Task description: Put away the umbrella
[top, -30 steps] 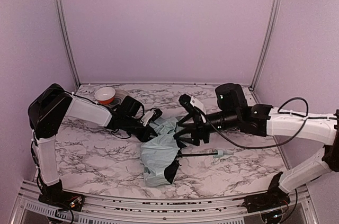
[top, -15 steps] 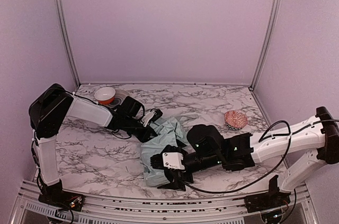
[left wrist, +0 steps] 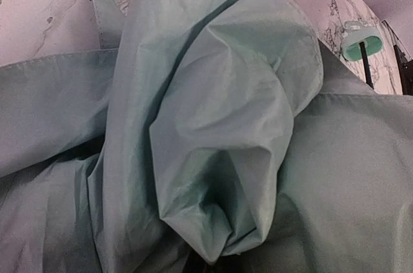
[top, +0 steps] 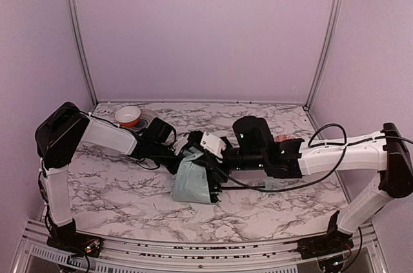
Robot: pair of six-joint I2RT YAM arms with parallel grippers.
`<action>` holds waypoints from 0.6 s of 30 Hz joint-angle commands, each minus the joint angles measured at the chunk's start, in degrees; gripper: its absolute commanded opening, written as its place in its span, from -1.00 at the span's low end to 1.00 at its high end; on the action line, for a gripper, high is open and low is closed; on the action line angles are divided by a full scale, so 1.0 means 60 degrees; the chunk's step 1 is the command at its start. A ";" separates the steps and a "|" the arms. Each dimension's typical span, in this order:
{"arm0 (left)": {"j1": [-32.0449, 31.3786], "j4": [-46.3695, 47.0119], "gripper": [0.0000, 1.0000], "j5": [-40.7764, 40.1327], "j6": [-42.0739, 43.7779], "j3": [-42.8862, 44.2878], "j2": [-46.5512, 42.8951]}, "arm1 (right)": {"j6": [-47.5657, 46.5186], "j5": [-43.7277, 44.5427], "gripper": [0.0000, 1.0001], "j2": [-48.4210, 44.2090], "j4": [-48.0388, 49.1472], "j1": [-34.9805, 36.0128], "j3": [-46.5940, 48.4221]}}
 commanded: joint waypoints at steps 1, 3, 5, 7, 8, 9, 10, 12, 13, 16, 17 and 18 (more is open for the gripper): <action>-0.0046 -0.0839 -1.00 -0.0304 0.0332 -0.0260 0.0071 | 0.1514 -0.0756 -1.00 0.0950 0.1061 -0.1293 0.0322; -0.0046 -0.0825 -1.00 -0.0344 0.0389 -0.0275 0.0083 | 0.2066 -0.1421 -1.00 0.1579 0.1461 -0.1869 0.0450; -0.0048 -0.0805 -1.00 -0.0379 0.0425 -0.0282 0.0095 | 0.2576 -0.1827 -1.00 0.2161 0.1743 -0.2413 0.0593; -0.0041 -0.0749 -1.00 -0.0382 0.0411 -0.0290 0.0105 | 0.3042 -0.2192 -1.00 0.2657 0.2051 -0.2909 0.0602; -0.0034 -0.0720 -1.00 -0.0382 0.0393 -0.0286 0.0122 | 0.3316 -0.2394 -1.00 0.2868 0.2229 -0.3118 0.0584; -0.0033 -0.0678 -1.00 -0.0369 0.0367 -0.0282 0.0148 | 0.3463 -0.2595 -1.00 0.3103 0.2358 -0.3344 0.0570; -0.0033 -0.0649 -1.00 -0.0378 0.0336 -0.0289 0.0156 | 0.3588 -0.2787 -1.00 0.3338 0.2389 -0.3445 0.0580; 0.0003 -0.0562 -1.00 -0.0344 0.0238 -0.0283 0.0160 | 0.3740 -0.3192 -1.00 0.3769 0.2283 -0.3605 0.0647; 0.0010 -0.0479 -1.00 -0.0307 0.0161 -0.0289 0.0145 | 0.3764 -0.3321 -1.00 0.3974 0.2158 -0.3646 0.0692; 0.0165 -0.0083 -1.00 -0.0199 -0.0201 -0.0344 0.0053 | 0.3786 -0.3653 -1.00 0.4490 0.1537 -0.3717 0.1153; 0.0341 0.0100 -1.00 -0.0101 -0.0359 -0.0348 0.0024 | 0.3731 -0.3740 -1.00 0.4623 0.1228 -0.3726 0.1387; 0.0413 0.0168 -0.93 -0.0021 -0.0522 -0.0356 -0.0017 | 0.3696 -0.3848 -1.00 0.4828 0.0997 -0.3734 0.1619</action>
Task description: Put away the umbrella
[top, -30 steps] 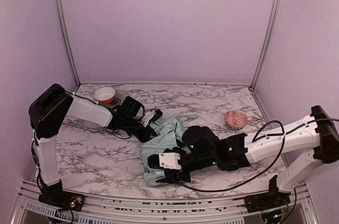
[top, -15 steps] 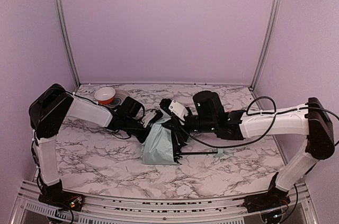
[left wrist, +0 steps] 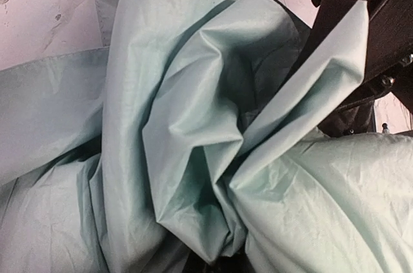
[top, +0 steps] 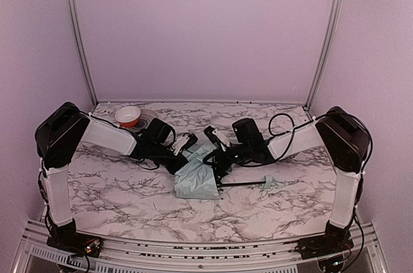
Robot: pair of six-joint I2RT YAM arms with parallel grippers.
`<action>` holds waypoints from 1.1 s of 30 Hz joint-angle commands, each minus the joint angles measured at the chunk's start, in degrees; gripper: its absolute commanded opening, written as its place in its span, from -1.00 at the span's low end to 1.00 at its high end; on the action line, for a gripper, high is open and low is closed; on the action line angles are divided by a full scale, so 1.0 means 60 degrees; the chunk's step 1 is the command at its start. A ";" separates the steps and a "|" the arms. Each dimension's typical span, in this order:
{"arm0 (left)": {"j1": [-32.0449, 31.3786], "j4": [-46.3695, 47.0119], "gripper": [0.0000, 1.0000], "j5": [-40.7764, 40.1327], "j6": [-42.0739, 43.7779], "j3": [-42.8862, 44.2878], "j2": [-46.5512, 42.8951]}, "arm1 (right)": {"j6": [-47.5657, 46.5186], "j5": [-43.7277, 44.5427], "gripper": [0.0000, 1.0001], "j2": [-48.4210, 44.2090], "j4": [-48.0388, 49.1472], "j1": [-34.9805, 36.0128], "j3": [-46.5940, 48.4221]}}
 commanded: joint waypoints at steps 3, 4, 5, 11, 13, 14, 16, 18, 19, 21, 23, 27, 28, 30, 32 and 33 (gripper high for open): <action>0.0511 0.0636 -0.57 0.0363 -0.0849 -0.0230 -0.0193 | 0.0122 -0.0950 -1.00 0.1138 -0.2105 -0.0236 0.1746; 0.0564 0.0723 -0.43 0.0382 -0.0887 -0.0221 -0.0273 | 0.0138 -0.1202 -1.00 0.1212 -0.2188 -0.0240 0.1831; 0.0595 0.0745 -0.31 0.0397 -0.0894 -0.0187 -0.0343 | 0.0186 -0.1452 -1.00 0.1174 -0.2047 -0.0234 0.1744; 0.1056 0.1138 0.17 0.1183 -0.0874 -0.0428 -0.0882 | 0.0533 -0.1715 -1.00 0.0693 -0.1431 -0.0237 0.1385; 0.1307 0.1509 0.25 0.1212 -0.1082 -0.0662 -0.1105 | 0.0497 -0.1793 -1.00 0.0669 -0.1535 -0.0240 0.1494; 0.1433 0.1636 0.27 0.1164 -0.1171 -0.0758 -0.1211 | 0.0456 -0.1849 -1.00 0.0656 -0.1595 -0.0245 0.1548; 0.1673 0.1786 0.29 0.1022 -0.1329 -0.0885 -0.1483 | 0.0376 -0.1897 -1.00 0.0608 -0.1710 -0.0241 0.1666; 0.1833 0.2006 0.29 0.0943 -0.1448 -0.1002 -0.1871 | 0.0296 -0.1902 -1.00 0.0510 -0.1805 -0.0233 0.1761; 0.1870 0.2118 0.24 0.1135 -0.1508 -0.1030 -0.2066 | 0.0264 -0.1892 -1.00 0.0464 -0.1821 -0.0240 0.1820; 0.1911 0.2609 0.10 0.1771 -0.2027 -0.1042 -0.2422 | 0.0233 -0.1874 -1.00 0.0387 -0.1871 -0.0241 0.1869; 0.1864 0.3640 0.07 0.2393 -0.2910 -0.1133 -0.2674 | 0.0257 -0.1891 -1.00 0.0316 -0.1834 -0.0234 0.1860; 0.1186 0.3756 0.05 0.2663 -0.2564 -0.1260 -0.2711 | 0.0552 -0.1925 -1.00 0.0009 -0.1222 -0.0234 0.1725; 0.0934 0.3601 0.09 0.2577 -0.2253 -0.1348 -0.2706 | 0.0675 -0.1912 -1.00 -0.0071 -0.1009 -0.0247 0.1695; 0.0510 0.3122 0.19 0.2228 -0.1518 -0.1480 -0.2698 | 0.0876 -0.1904 -1.00 -0.0188 -0.0784 -0.0254 0.1746; 0.0354 0.2849 0.28 0.1514 -0.1126 -0.1624 -0.2694 | 0.1025 -0.1958 -1.00 -0.0260 -0.0698 -0.0256 0.1842; 0.0308 0.2781 0.31 0.1088 -0.0938 -0.1677 -0.2667 | 0.1115 -0.2007 -1.00 -0.0299 -0.0619 -0.0256 0.1850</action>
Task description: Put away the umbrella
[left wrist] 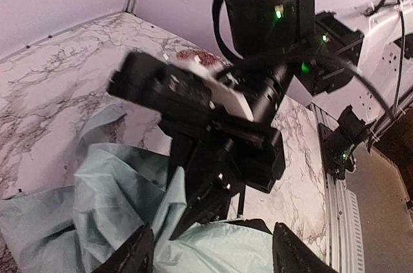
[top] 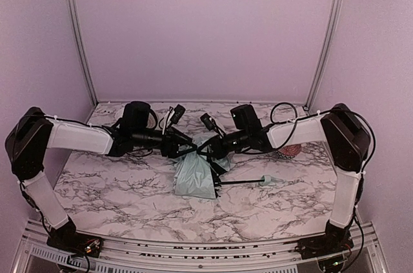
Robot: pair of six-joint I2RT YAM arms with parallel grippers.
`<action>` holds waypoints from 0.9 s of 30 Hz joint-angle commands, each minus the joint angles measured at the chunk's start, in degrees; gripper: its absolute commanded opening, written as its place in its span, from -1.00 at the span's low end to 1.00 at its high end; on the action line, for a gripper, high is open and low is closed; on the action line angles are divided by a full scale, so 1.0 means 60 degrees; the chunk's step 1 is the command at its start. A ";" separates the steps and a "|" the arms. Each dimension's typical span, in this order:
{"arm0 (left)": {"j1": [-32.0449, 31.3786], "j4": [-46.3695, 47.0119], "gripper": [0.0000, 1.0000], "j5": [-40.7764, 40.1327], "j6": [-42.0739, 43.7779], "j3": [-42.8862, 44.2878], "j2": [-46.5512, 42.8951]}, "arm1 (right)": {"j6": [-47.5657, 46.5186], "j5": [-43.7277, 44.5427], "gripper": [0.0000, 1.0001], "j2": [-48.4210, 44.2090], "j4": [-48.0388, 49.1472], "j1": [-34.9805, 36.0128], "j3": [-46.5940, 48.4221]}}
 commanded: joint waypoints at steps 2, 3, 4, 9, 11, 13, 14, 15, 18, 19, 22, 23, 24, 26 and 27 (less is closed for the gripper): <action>-0.0307 -0.0691 0.32 -0.1592 0.1367 -0.0353 0.0166 | 0.0544 -0.0219 -1.00 -0.0501 0.0773 -0.0070 0.0316; -0.0311 -0.0825 0.32 -0.1811 0.1468 -0.0291 0.0284 | 0.0568 -0.0227 -1.00 -0.0529 0.0801 -0.0070 0.0311; -0.0312 -0.0963 0.32 -0.2016 0.1533 -0.0211 0.0391 | 0.0559 -0.0244 -1.00 -0.0551 0.0813 -0.0072 0.0306; -0.0396 -0.1320 0.08 -0.2079 0.1671 0.0112 0.0865 | 0.0514 -0.0412 -1.00 -0.0794 0.0875 -0.0069 0.0243; -0.0456 -0.1322 -0.12 -0.1923 0.1625 0.0191 0.0925 | 0.0469 -0.0543 -1.00 -0.0905 0.0911 -0.0068 0.0241; -0.0458 -0.1315 -0.29 -0.1538 0.1676 0.0241 0.0954 | 0.0428 -0.0655 -1.00 -0.0986 0.0928 -0.0069 0.0265; -0.0460 -0.1315 -0.44 -0.1392 0.1693 0.0264 0.0972 | 0.0428 -0.0688 -1.00 -0.1015 0.0910 -0.0073 0.0286; -0.0737 -0.1315 -0.64 -0.1289 0.1666 0.0280 0.0971 | 0.0415 -0.0714 -1.00 -0.1035 0.0825 -0.0070 0.0318; -0.0775 -0.1302 -1.00 -0.1174 0.1567 0.0254 0.0897 | 0.0128 -0.0426 -0.61 -0.1101 -0.0138 -0.0138 0.0659; -0.0778 -0.1299 -1.00 -0.1154 0.1579 0.0215 0.0843 | 0.0004 -0.0134 -0.39 -0.1126 -0.0602 -0.0232 0.0809; -0.0779 -0.1300 -1.00 -0.1156 0.1566 0.0083 0.0686 | 0.0334 0.1140 0.06 -0.1172 -0.1478 -0.0818 0.0876; -0.0773 -0.1300 -1.00 -0.1159 0.1542 0.0060 0.0648 | 0.0705 0.1483 0.14 -0.1135 -0.1588 -0.1073 0.0772; -0.0773 -0.1300 -1.00 -0.1160 0.1513 0.0042 0.0590 | 0.1034 0.1718 0.21 -0.1077 -0.1632 -0.1365 0.0591; -0.0787 -0.1300 -1.00 -0.1108 0.1455 0.0040 0.0509 | 0.1332 0.1863 0.26 -0.0847 -0.1636 -0.1542 0.0434; -0.0785 -0.1300 -1.00 -0.1105 0.1446 0.0039 0.0459 | 0.1286 0.1850 0.27 -0.0668 -0.1692 -0.1530 0.0441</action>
